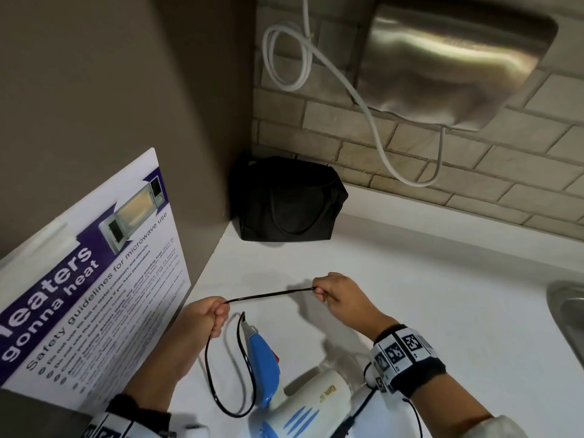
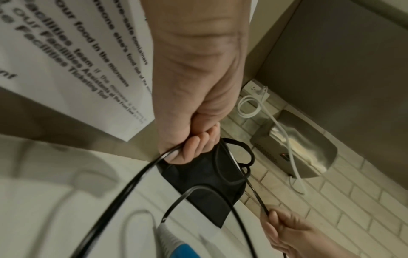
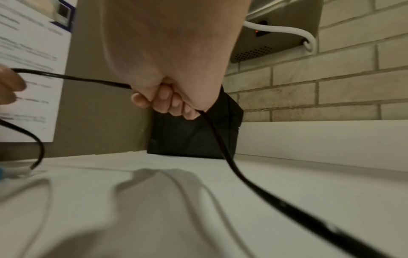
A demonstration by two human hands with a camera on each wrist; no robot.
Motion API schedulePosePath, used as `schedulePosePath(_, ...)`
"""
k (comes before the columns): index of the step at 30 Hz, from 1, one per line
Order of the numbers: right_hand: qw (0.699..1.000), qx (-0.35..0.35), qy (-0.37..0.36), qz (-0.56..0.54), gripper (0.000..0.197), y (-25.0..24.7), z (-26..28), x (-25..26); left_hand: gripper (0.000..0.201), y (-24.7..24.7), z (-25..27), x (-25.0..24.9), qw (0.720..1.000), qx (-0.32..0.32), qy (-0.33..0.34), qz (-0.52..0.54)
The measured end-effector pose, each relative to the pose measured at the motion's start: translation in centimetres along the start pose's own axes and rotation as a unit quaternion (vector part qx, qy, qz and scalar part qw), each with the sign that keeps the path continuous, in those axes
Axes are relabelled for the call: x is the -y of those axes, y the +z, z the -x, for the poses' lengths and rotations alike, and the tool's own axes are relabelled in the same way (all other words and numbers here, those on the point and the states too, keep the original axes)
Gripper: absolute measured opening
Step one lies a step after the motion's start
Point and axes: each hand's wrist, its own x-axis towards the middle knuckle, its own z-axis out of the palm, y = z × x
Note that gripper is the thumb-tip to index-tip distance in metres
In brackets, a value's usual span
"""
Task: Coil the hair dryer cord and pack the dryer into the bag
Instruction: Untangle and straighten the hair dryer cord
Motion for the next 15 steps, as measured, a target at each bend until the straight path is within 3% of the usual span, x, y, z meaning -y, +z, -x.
schedulePosePath(5, 0.998, 0.005, 0.058, 0.0, 0.02, -0.3, 0.8, -2.6, 0.046, -0.6, -0.6, 0.7, 0.994, -0.021, -0.062, 0.091)
schedulePosePath(8, 0.994, 0.007, 0.109, -0.006, 0.027, -0.9, 1.5, -4.3, 0.045, -1.4, -0.9, 1.4, 0.987, -0.044, -0.084, 0.129)
schedulePosePath(10, 0.988, 0.012, 0.157, 0.004, 0.018, -1.4, 2.0, -5.2, 0.042, -1.8, -1.3, 1.9, 0.983, -0.056, -0.104, 0.143)
schedulePosePath(13, 0.978, 0.015, 0.204, 0.029, 0.043, -1.5, 2.1, -6.3, 0.039, -1.5, -1.6, 2.7, 0.986, -0.071, -0.105, 0.105)
schedulePosePath(15, 0.976, 0.006, 0.211, 0.053, 0.042, -1.4, 2.0, -6.2, 0.034, -0.9, -1.4, 3.7, 0.993, -0.105, -0.052, 0.011)
